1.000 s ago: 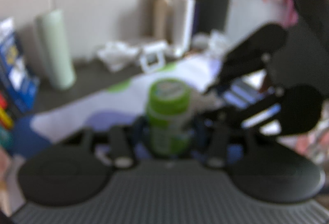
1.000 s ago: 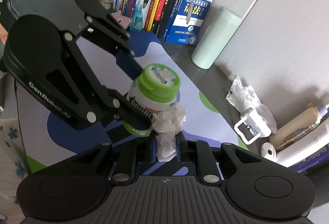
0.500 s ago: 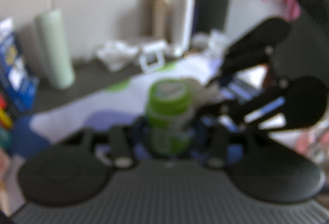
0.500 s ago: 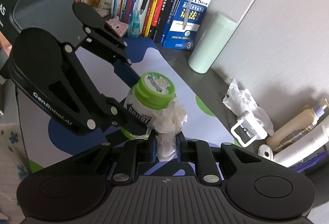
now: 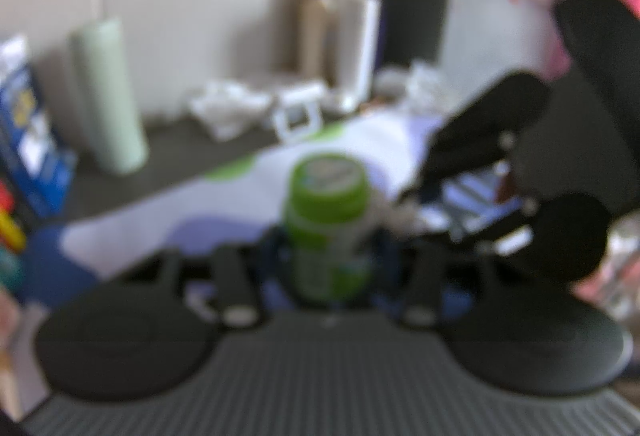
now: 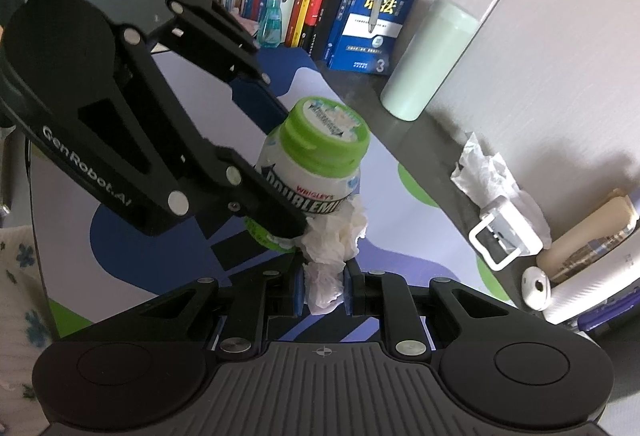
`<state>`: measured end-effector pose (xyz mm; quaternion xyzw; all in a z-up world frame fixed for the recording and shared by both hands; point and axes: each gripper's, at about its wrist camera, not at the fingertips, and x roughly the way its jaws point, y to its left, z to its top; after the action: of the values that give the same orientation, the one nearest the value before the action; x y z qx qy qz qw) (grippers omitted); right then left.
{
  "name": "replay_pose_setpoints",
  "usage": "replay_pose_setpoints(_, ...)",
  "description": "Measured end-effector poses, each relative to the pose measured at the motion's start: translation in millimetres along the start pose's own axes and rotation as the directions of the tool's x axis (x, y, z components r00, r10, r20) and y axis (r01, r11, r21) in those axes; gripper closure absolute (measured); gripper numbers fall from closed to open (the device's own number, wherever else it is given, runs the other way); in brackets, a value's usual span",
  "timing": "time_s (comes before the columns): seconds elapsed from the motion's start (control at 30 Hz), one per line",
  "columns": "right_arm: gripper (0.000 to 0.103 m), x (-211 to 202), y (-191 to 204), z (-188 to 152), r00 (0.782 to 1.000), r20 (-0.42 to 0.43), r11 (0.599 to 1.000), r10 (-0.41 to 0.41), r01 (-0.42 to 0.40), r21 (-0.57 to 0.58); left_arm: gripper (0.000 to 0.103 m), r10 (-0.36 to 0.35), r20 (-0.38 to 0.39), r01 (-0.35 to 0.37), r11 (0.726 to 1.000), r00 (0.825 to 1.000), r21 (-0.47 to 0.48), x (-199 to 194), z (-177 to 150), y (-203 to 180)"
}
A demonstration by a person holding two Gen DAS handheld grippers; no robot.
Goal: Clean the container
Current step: 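Keep wiping the bottle side near the cap with the tissue in the right gripper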
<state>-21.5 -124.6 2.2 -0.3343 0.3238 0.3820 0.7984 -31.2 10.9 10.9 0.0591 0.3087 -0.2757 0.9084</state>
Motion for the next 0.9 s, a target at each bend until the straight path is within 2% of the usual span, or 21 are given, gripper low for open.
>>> replay_pose_setpoints(0.5, 0.085, 9.7, 4.1, -2.9, 1.000, -0.026, 1.000, 0.018, -0.018, 0.003, 0.055, 0.003, 0.002, -0.003, 1.000, 1.000, -0.003, -1.6, -0.4, 0.2)
replay_pose_setpoints(0.9, 0.085, -6.8, -4.3, 2.6, 1.000, 0.014, 1.000, 0.007, -0.007, 0.007, 0.055, 0.002, 0.002, -0.002, 1.000, 1.000, -0.002, -2.2, -0.3, -0.3)
